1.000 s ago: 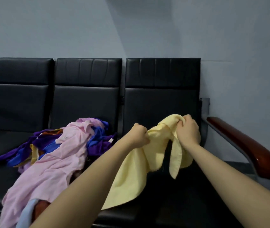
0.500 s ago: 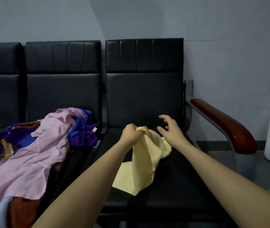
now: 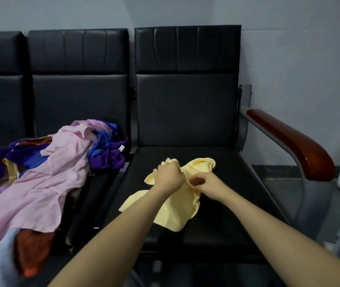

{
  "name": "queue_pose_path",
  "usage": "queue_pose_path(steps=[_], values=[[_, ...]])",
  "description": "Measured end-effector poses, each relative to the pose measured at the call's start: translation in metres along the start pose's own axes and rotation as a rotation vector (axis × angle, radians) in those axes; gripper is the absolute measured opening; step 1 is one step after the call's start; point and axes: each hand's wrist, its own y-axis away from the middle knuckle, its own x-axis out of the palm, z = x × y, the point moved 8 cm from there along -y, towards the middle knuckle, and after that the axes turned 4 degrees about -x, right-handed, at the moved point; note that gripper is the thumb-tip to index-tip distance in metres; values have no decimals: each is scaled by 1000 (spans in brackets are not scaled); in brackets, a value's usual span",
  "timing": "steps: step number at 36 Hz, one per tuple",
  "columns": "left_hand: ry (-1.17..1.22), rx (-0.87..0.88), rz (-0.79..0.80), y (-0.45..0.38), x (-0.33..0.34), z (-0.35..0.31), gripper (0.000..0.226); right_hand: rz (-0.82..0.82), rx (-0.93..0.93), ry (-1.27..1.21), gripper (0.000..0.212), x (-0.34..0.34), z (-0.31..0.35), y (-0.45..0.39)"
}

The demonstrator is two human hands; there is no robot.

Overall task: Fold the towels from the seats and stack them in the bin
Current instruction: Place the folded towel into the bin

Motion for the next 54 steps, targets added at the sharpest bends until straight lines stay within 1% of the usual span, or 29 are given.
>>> queue_pose_path(steps=[2, 4, 6, 7, 10, 13, 17, 18, 20, 21, 23, 24, 26, 27, 30, 32, 34, 36, 39, 40, 41, 42, 44, 45, 46, 47, 50, 52, 54], values=[[-64, 50, 42, 4, 9, -3, 25, -13, 15, 62, 21, 1, -2, 0], [-114, 108, 33, 9, 15, -6, 25, -43, 31, 175, 20, 0, -3, 1], [-129, 117, 21, 12, 19, -6, 25, -106, 19, 239, 11, -3, 0, 2], [-130, 105, 16, 12, 21, -4, 27, -136, 10, 230, 6, -4, 1, 3], [-135, 106, -9, 13, 22, -4, 36, -184, -40, 14, 6, -5, 6, 3], [-147, 204, -28, 16, 18, -9, 49, -179, -112, -160, 5, -9, 19, 3], [-155, 244, -95, 12, 4, -2, 35, -157, -196, -276, 8, -10, 38, 2], [-131, 243, -121, 11, -1, 2, 34, -151, -196, -308, 8, -8, 41, 1], [-38, 217, -157, 9, -11, 12, 32, -180, -131, -351, 15, -8, 37, 0], [8, 199, -172, 8, -17, 17, 32, -214, -93, -327, 18, -9, 34, -1], [96, 156, -201, 7, -29, 27, 31, -259, -45, -137, 17, -10, 27, -4], [141, 141, -207, 7, -35, 32, 30, -253, -24, -42, 14, -8, 23, -5], [206, 118, -186, 6, -41, 41, 30, -200, 20, 43, 10, -1, 19, -5], [236, 103, -161, 5, -43, 46, 30, -171, 31, 54, 12, 3, 17, -6], [344, 43, -73, 5, -44, 60, 30, -83, 26, 160, 27, 14, 19, -6], [336, 11, -79, 7, -48, 65, 31, -20, 24, 247, 40, 23, 21, -6], [332, -24, -95, 7, -49, 71, 31, 17, 20, 303, 47, 30, 24, -7], [319, -38, -111, 9, -50, 73, 29, -15, -8, 365, 48, 30, 27, -9], [199, -34, -129, 11, -50, 73, 24, -141, -82, 475, 56, 24, 37, -9], [163, -35, -140, 11, -50, 74, 25, -163, -107, 499, 56, 21, 39, -8], [135, -35, -155, 11, -50, 74, 27, -149, -114, 506, 53, 20, 40, -7], [112, -30, -173, 11, -52, 75, 28, -108, -103, 497, 47, 21, 38, -7], [67, -18, -217, 11, -55, 76, 30, -7, -74, 468, 28, 25, 33, -5], [54, -14, -236, 12, -58, 76, 31, 11, -72, 450, 18, 25, 32, -3], [52, -10, -251, 12, -60, 76, 33, -8, -76, 413, 13, 23, 32, -1], [65, -6, -262, 12, -62, 75, 34, -60, -81, 337, 13, 19, 33, 0], [184, 0, -268, 13, -69, 70, 34, -294, -44, -13, 8, -3, 37, 4], [310, -6, -273, 12, -78, 66, 31, -431, 0, -173, 11, -19, 40, 7], [417, -17, -301, 11, -89, 62, 29, -522, 25, -291, 16, -33, 44, 8]])
